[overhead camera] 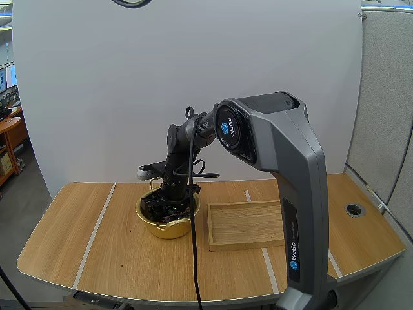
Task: Open the pot, put the grape inside, and close it
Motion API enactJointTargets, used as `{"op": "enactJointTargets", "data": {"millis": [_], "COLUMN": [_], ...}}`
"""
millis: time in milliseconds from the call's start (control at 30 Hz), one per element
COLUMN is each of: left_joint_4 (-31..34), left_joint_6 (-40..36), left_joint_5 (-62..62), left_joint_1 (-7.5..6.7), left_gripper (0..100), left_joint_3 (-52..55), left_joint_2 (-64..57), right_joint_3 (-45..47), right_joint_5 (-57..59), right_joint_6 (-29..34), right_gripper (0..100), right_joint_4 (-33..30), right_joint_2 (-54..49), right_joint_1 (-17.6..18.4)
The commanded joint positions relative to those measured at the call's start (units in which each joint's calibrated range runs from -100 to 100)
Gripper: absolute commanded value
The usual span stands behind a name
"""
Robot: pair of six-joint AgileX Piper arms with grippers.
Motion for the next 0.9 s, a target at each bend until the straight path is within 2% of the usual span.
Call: {"op": "enactJointTargets", "data": {"millis": [0, 300, 633, 867], "left_joint_4": [0.9, 0.9, 0.9, 0.9], "left_joint_6": [-0.21, -0.21, -0.21, -0.21], "left_joint_5": [-2.11, -2.11, -2.11, -2.11], "left_joint_1": [-0.17, -0.17, -0.17, -0.17], "left_gripper": [0, 0, 0, 0], "left_joint_3": [-0.41, -0.41, -0.41, -0.41], "left_joint_2": [-0.2, -0.2, -0.2, -0.2], "right_joint_3": [-0.16, -0.16, -0.16, -0.16], "right_joint_5": [-1.58, -3.82, -0.07, 5.12], "right_joint_6": [0.21, 0.21, 1.17, 2.93], "right_gripper": [100, 100, 100, 100], "right_joint_4": [-0.49, -1.89, -4.6, -8.8], "right_joint_2": [-5.13, -16.65, -30.55, -41.02], "right_joint_1": [0.06, 0.06, 0.06, 0.06]}}
